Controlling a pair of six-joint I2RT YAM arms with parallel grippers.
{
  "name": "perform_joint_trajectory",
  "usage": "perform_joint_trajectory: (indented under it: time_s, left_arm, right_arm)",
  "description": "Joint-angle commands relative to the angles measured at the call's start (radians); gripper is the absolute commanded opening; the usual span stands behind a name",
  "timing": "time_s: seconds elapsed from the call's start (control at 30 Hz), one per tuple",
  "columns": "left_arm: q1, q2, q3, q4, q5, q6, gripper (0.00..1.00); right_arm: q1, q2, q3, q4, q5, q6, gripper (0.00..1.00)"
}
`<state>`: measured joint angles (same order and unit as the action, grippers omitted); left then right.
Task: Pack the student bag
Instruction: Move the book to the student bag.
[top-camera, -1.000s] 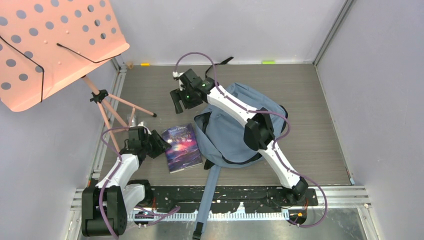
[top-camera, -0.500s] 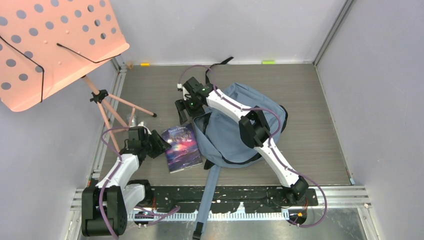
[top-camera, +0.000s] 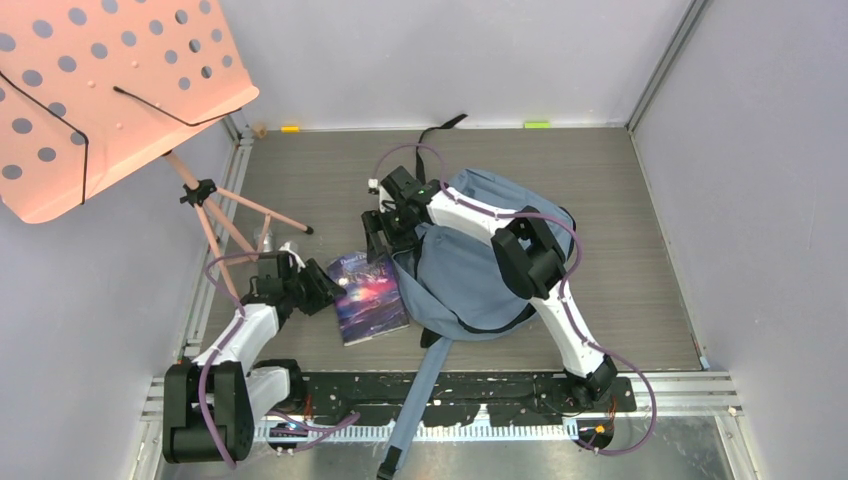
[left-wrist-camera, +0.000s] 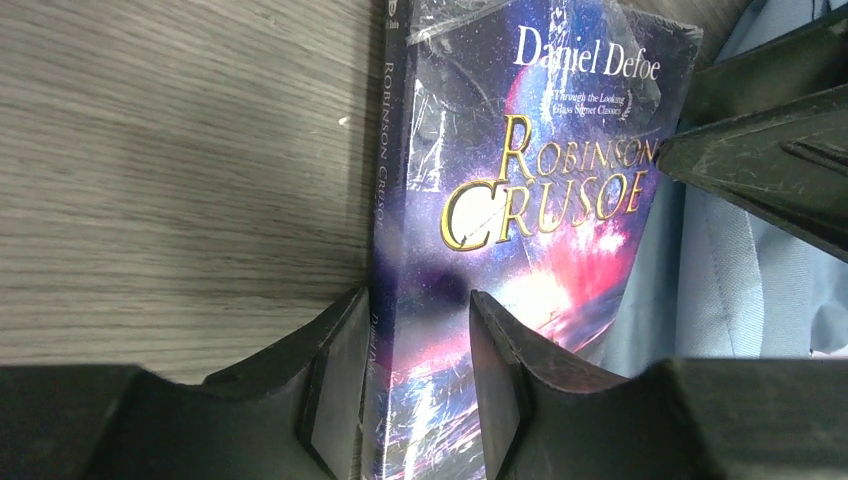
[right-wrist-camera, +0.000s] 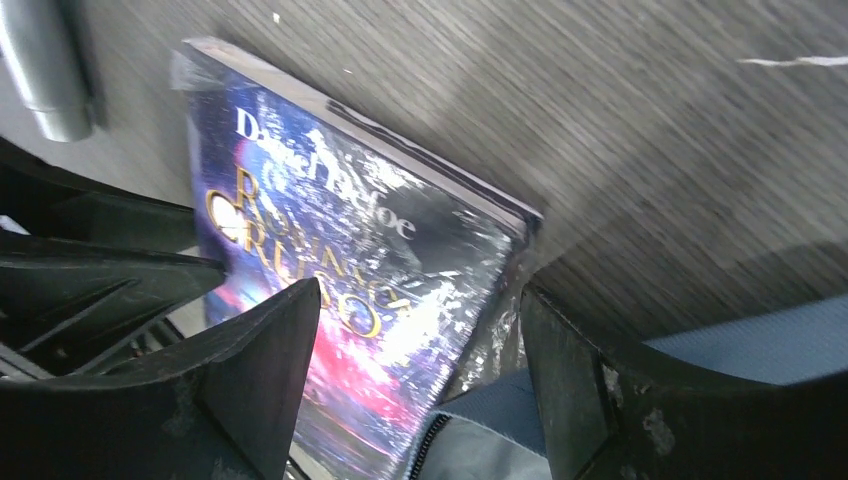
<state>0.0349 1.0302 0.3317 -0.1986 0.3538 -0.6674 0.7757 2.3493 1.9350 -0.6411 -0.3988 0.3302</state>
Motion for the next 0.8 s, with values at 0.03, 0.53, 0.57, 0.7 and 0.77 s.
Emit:
perform_joint_trajectory:
  time_s: [0.03, 0.53, 0.57, 0.7, 0.77]
  left_arm:
    - [0.0, 0.071, 0.015, -0.004, 0.048, 0.032, 0.44]
    - [-0.001, 0.044, -0.002, -0.006, 0.034, -0.001, 0.4]
    - [-0.001, 0.031, -0.008, -0.007, 0.024, -0.007, 0.39]
    - [0.0, -0.015, -0.021, -0.018, -0.005, -0.027, 0.38]
    - [0.0, -0.031, -0.027, -0.023, -0.011, -0.037, 0.38]
  right_arm:
    - [0.04, 0.047, -0.027, 0.063, -0.112, 0.106, 0.79]
    - [0.105, -0.14, -0.196, 0.4, -0.198, 0.413, 0.58]
    - [0.108, -0.151, -0.2, 0.397, -0.198, 0.411, 0.57]
    - [0.126, -0.202, -0.225, 0.378, -0.204, 0.401, 0.5]
    - [0.14, -0.225, -0.238, 0.363, -0.201, 0.392, 0.47]
